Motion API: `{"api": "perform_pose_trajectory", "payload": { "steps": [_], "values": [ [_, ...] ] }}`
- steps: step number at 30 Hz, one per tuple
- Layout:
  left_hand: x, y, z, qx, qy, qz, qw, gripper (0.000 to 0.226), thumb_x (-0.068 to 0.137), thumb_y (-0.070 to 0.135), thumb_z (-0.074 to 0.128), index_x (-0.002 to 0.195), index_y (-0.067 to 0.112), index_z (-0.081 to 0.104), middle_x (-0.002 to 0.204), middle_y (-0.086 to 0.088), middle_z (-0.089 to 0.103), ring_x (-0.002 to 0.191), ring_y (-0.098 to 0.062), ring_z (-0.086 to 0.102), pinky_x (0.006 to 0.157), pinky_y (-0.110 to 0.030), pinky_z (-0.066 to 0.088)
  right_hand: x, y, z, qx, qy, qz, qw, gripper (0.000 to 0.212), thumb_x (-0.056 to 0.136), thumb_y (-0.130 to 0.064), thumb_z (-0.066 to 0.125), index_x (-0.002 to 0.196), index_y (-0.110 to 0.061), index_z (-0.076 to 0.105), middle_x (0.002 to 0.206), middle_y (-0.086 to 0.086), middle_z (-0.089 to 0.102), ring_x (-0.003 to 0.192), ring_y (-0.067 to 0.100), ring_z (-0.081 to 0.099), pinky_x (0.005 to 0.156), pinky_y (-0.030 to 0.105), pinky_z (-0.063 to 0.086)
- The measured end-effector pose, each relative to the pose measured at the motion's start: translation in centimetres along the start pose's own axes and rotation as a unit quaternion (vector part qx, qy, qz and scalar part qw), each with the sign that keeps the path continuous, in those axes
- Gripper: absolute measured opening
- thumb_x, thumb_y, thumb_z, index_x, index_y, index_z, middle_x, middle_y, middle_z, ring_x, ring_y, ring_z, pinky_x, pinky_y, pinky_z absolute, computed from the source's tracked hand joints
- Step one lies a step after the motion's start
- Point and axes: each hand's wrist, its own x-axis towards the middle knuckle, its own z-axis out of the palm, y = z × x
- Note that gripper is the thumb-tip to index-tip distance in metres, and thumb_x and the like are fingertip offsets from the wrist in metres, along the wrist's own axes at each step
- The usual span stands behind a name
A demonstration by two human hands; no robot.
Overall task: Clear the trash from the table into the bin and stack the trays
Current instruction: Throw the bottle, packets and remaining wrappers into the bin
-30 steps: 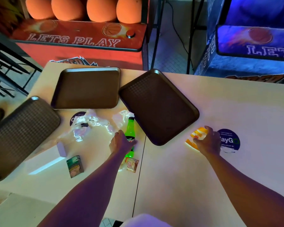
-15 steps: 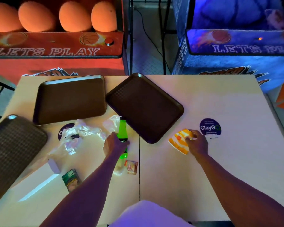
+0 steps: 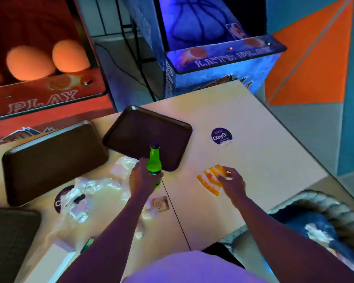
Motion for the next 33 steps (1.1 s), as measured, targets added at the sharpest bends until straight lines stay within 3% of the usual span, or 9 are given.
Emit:
{"api": "perform_pose_trajectory", "payload": {
  "steps": [4, 10, 16, 19, 24, 29, 33],
  "values": [
    [-1.5, 2.0, 0.9, -0.006, -0.036, 0.053, 0.998, 0.062, 0.066, 0.043, 0.092, 0.114, 0.022, 0.058, 0.106, -0.005, 0.072, 0.098, -0.033, 0.067, 0.077, -0.044, 0.055, -3.8, 2.8, -2.4, 0.025, 0.034, 0.043, 0.998, 0.041, 0.085, -0.019, 0.080, 0.125, -0.019, 0.069, 0.117, 0.010, 0.072, 0.111, 0.029, 0.068, 0.099, 0.042, 0.054],
    [-5.0, 6.5, 5.1, -0.001, -0.121, 0.135, 0.983, 0.064, 0.065, 0.042, 0.093, 0.116, 0.020, 0.061, 0.105, -0.003, 0.072, 0.096, -0.029, 0.068, 0.077, -0.041, 0.055, -7.6, 8.1, -7.9, 0.042, 0.097, 0.101, 0.989, 0.044, 0.087, -0.021, 0.079, 0.129, -0.017, 0.067, 0.121, 0.008, 0.072, 0.111, 0.028, 0.068, 0.096, 0.042, 0.055],
    [-9.8, 11.9, 10.9, 0.028, -0.201, 0.225, 0.953, 0.066, 0.066, 0.044, 0.093, 0.118, 0.021, 0.060, 0.107, -0.001, 0.072, 0.094, -0.026, 0.070, 0.079, -0.041, 0.057, -9.9, 14.5, -14.2, 0.119, 0.166, 0.181, 0.962, 0.044, 0.088, -0.012, 0.077, 0.130, -0.010, 0.064, 0.123, 0.013, 0.069, 0.115, 0.035, 0.065, 0.100, 0.049, 0.052],
    [-12.6, 15.4, 14.7, 0.043, -0.245, 0.268, 0.931, 0.064, 0.067, 0.043, 0.093, 0.118, 0.021, 0.061, 0.109, -0.001, 0.072, 0.097, -0.025, 0.070, 0.081, -0.041, 0.057, -10.9, 18.8, -17.8, 0.131, 0.202, 0.218, 0.946, 0.045, 0.088, -0.015, 0.078, 0.131, -0.011, 0.063, 0.126, 0.011, 0.068, 0.119, 0.033, 0.063, 0.103, 0.046, 0.049],
    [-17.3, 20.9, 21.3, 0.065, -0.290, 0.293, 0.909, 0.062, 0.067, 0.040, 0.092, 0.117, 0.021, 0.061, 0.107, -0.003, 0.073, 0.096, -0.028, 0.070, 0.078, -0.040, 0.056, -11.8, 25.6, -24.0, 0.172, 0.238, 0.267, 0.918, 0.041, 0.088, -0.014, 0.077, 0.127, -0.014, 0.065, 0.121, 0.009, 0.071, 0.114, 0.031, 0.065, 0.099, 0.043, 0.051],
    [-22.0, 26.1, 28.7, 0.087, -0.341, 0.289, 0.890, 0.060, 0.059, 0.048, 0.089, 0.109, 0.030, 0.060, 0.099, 0.007, 0.073, 0.088, -0.020, 0.071, 0.077, -0.039, 0.059, -11.7, 32.5, -30.9, 0.197, 0.282, 0.305, 0.888, 0.042, 0.086, -0.011, 0.078, 0.126, -0.012, 0.067, 0.117, 0.014, 0.073, 0.109, 0.034, 0.068, 0.096, 0.045, 0.054],
    [-25.5, 29.4, 34.4, 0.118, -0.371, 0.297, 0.872, 0.063, 0.059, 0.050, 0.089, 0.112, 0.031, 0.061, 0.102, 0.008, 0.074, 0.093, -0.021, 0.071, 0.079, -0.037, 0.058, -11.6, 37.2, -35.0, 0.211, 0.294, 0.333, 0.871, 0.042, 0.086, -0.012, 0.077, 0.127, -0.014, 0.067, 0.118, 0.011, 0.073, 0.110, 0.032, 0.069, 0.097, 0.043, 0.054]
  ]
}}
